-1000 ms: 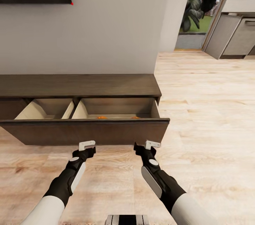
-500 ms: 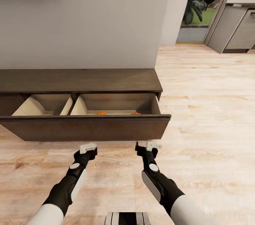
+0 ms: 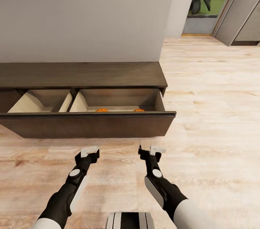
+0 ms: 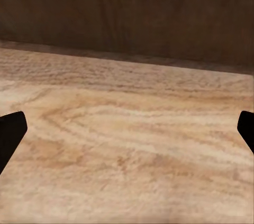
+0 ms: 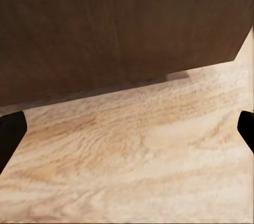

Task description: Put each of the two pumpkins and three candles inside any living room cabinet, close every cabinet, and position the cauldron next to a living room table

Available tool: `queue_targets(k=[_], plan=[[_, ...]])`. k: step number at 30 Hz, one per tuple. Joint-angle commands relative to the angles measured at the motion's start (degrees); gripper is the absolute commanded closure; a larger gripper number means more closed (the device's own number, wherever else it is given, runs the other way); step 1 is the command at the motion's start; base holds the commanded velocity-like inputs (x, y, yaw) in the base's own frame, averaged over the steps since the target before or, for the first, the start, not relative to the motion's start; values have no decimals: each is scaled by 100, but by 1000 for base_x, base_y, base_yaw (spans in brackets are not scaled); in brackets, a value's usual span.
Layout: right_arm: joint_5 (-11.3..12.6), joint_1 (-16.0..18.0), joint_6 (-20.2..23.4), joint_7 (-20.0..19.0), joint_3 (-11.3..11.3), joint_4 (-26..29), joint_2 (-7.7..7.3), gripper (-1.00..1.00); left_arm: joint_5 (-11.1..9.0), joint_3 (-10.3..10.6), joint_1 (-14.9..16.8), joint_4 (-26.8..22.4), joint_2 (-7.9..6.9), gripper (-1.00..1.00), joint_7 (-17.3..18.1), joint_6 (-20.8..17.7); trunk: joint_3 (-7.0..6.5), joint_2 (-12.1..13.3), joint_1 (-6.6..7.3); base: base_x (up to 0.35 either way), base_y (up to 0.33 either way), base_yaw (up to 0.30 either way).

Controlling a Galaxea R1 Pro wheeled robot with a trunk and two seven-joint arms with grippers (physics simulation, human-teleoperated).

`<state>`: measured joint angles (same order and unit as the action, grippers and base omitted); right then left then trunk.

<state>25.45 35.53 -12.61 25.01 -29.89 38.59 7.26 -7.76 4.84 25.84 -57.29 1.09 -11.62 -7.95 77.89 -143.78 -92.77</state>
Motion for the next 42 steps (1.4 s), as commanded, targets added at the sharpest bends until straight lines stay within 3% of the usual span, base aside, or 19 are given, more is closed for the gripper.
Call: queue_targets(k=[1,11,28,42], plan=[[53,7,-42,31,-35,-23,0,-100,-59,17,1,-14,-2,-100,-42,-23,27,-3,-1,0,0,0],[56,7,-148,30,-35,-53,21,-100,-59,17,-16,-110,-3,-100,-50,-23,49,-5,-4,4,1,0],[65,7,-169,30,-37,-53,21,-100,-60,16,-35,-115,5,-100,-53,-40,49,-5,-4,220,15,0],[64,7,-171,30,-42,-53,22,-100,-59,13,-35,-115,5,-100,-60,-32,49,-5,-4,105,0,0]])
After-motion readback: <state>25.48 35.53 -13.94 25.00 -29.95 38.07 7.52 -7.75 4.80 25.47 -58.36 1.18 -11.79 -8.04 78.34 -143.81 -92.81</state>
